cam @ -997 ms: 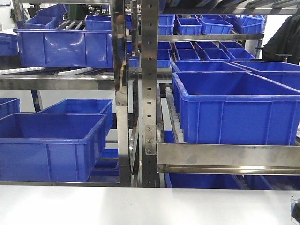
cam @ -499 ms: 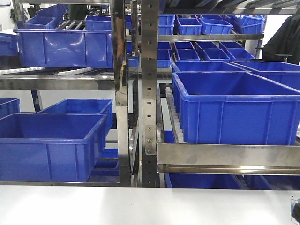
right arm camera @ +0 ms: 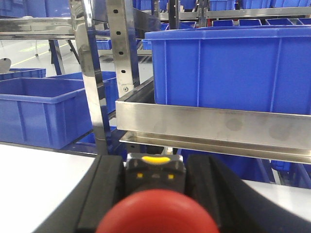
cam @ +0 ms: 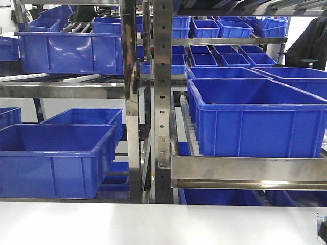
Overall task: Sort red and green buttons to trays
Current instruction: 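Lift both held buttons up off the table, then drive the base, holding both buttons, to the shelf with green and red trays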
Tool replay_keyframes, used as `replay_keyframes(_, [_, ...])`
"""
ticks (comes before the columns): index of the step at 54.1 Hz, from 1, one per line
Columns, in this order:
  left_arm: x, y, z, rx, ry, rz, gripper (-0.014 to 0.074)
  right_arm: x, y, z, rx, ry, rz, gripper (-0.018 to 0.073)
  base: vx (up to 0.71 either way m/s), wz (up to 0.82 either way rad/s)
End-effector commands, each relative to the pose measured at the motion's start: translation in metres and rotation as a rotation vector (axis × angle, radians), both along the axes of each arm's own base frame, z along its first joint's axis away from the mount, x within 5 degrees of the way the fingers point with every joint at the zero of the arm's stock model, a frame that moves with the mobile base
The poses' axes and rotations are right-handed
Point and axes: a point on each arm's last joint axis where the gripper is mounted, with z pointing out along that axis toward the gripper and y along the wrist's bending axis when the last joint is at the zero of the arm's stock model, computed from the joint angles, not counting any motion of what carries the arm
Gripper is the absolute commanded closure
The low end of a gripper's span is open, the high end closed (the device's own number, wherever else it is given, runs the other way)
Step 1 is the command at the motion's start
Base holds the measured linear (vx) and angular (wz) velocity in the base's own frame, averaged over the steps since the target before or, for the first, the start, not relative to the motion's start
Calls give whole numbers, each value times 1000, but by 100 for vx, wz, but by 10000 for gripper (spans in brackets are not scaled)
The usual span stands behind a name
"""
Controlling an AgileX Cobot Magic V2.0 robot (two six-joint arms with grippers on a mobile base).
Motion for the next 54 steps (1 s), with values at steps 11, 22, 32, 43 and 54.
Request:
replay_keyframes(11, [-2, -2, 17, -35, -104, -27, 599, 0, 2, 18, 22, -109, 23, 568, -3, -4])
replay_keyframes(22, [-2, -2, 17, -35, -104, -27, 599, 0, 2, 18, 22, -109, 23, 568, -10, -7])
replay_keyframes(32, [-2, -2, 17, -35, -104, -27, 599, 0, 2, 18, 22, -109, 23, 568, -15, -3])
replay_keyframes(43, [-2, -2, 17, -35, -104, -27, 599, 0, 2, 18, 22, -109, 23, 568, -18, 18])
replay_keyframes(54, [-2, -2, 17, -35, -104, -27, 599, 0, 2, 18, 22, -109, 23, 568, -19, 35])
